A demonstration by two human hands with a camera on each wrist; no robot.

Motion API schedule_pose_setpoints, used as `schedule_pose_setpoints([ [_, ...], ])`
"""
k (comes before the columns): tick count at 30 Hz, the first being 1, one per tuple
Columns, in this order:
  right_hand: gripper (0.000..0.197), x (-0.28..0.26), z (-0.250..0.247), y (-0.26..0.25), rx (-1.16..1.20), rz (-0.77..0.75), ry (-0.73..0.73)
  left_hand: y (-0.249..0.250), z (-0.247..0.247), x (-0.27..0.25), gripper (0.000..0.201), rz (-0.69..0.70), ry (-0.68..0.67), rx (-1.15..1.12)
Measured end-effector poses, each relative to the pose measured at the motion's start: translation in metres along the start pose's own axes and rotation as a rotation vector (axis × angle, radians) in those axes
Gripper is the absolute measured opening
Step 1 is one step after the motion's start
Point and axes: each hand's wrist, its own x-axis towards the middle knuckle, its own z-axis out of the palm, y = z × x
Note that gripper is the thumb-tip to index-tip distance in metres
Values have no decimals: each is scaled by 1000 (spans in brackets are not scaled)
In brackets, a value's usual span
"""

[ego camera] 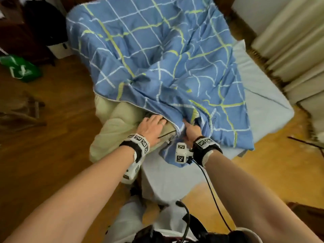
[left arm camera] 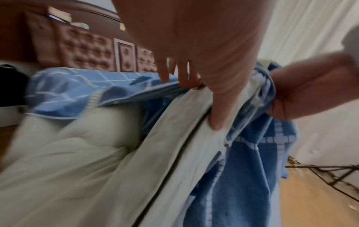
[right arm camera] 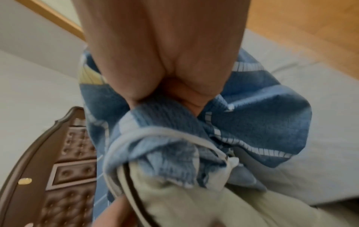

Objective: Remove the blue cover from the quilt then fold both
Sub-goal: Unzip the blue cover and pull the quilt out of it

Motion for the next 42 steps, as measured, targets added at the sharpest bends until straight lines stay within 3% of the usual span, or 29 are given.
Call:
schedule_pose_setpoints([
  [2,72,-17,-24,-13,92,-2,30,33,-6,14,48,-8,34,-48],
  [5,48,-35,-46,-23,129,11,122,62,-7,24,36,16,29,-43],
  [8,58,-34,-54,-20,160,42,214,72,-13,32,23,26,35,-33],
  [10,54,-32,-53,-23,121,59,233,70,-19,32,17,-19,28,-60],
  [15,47,10,-73,-26,-22,78,139,21,-40,-2,20,-317,-68,-67],
  [16,47,19,-78,-28,-75,69,147,9,-43,-12,20,-393,-85,-84],
  [19,44,23,-89,-44,-610,-23,229,-17,-43,-43,17,-610,-72,-135],
  [22,44,16,-80,-47,-752,-149,291,-23,-38,-58,28,-767,-33,-197],
  [23,49,12,-74,-50,-697,-97,327,-21,-37,-57,32,-783,-23,-223],
  [24,54,16,-68,-55,-603,-90,339,-18,-37,-55,34,-785,-17,-251],
  [26,73,11,-62,-50,-408,97,349,-13,-41,-45,35,-754,1,-302],
  [28,107,16,-41,-27,-141,284,188,-12,-47,-39,33,-693,-5,-345],
  [30,119,45,-25,13,-27,372,-36,-13,-52,-37,27,-619,-64,-352],
  [32,110,95,-8,51,-111,290,-165,-15,-53,-37,19,-581,-126,-331],
  [33,103,86,0,45,-162,283,-221,-18,-50,-38,19,-588,-138,-325],
  [35,86,61,13,13,-296,126,-218,-31,-45,-43,20,-647,-143,-312],
  [38,62,23,12,-23,-235,39,-84,-46,-38,-37,24,-679,-89,-312],
  [40,61,12,8,-32,-91,40,-86,-36,-35,-18,50,-497,-58,-314],
  [42,47,-3,4,-40,12,66,-61,-9,-31,10,69,-273,-58,-275],
])
